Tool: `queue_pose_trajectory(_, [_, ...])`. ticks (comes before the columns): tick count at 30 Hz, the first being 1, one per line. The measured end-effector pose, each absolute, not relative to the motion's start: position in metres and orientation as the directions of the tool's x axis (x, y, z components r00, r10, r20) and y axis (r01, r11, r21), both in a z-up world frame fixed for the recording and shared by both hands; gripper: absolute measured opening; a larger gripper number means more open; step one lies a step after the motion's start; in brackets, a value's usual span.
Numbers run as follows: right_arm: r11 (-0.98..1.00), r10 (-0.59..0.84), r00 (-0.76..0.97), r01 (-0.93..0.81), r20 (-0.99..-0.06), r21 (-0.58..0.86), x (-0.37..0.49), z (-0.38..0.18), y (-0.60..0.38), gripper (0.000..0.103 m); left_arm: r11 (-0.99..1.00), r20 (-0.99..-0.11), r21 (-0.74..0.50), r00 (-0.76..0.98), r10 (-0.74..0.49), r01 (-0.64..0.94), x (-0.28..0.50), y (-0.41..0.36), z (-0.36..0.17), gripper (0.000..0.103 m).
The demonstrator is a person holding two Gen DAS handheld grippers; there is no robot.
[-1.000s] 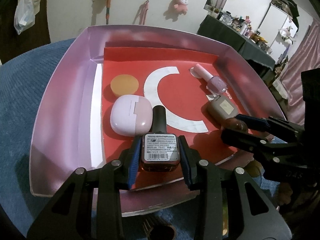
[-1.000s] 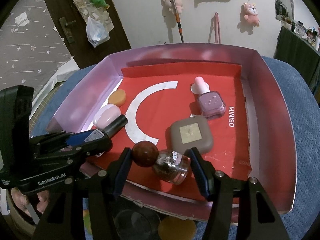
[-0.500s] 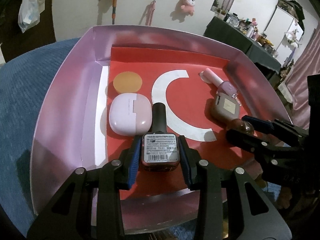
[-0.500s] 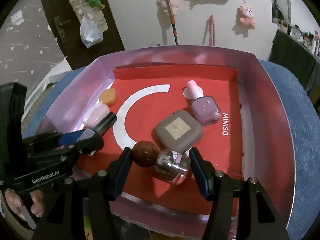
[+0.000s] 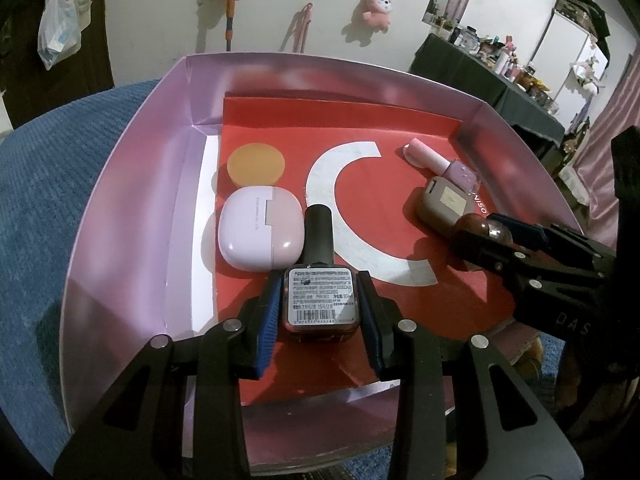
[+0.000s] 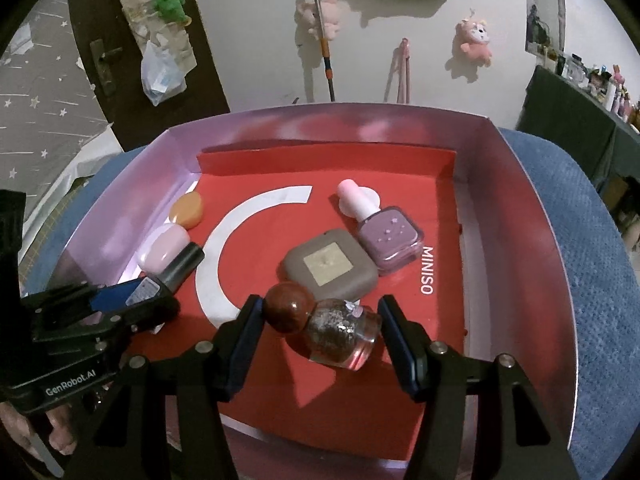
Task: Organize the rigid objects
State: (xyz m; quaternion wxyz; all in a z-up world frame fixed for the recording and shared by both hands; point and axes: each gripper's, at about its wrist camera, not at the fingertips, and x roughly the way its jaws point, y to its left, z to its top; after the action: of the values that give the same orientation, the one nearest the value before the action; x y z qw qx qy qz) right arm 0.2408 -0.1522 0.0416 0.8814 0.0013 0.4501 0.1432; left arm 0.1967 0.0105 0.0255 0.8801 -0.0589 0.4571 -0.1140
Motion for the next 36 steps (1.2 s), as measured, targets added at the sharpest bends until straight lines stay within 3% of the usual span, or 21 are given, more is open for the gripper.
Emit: queue_pose_trajectory(36, [0.949, 0.295, 0.527, -0.258, -0.797, 0.181, 0.2411, 0.035, -0.1532, 0.062, 0.969, -0.79, -0.199, 0.56, -0.248, 0.148, 0.1976, 0.0103, 0.0266, 0.034])
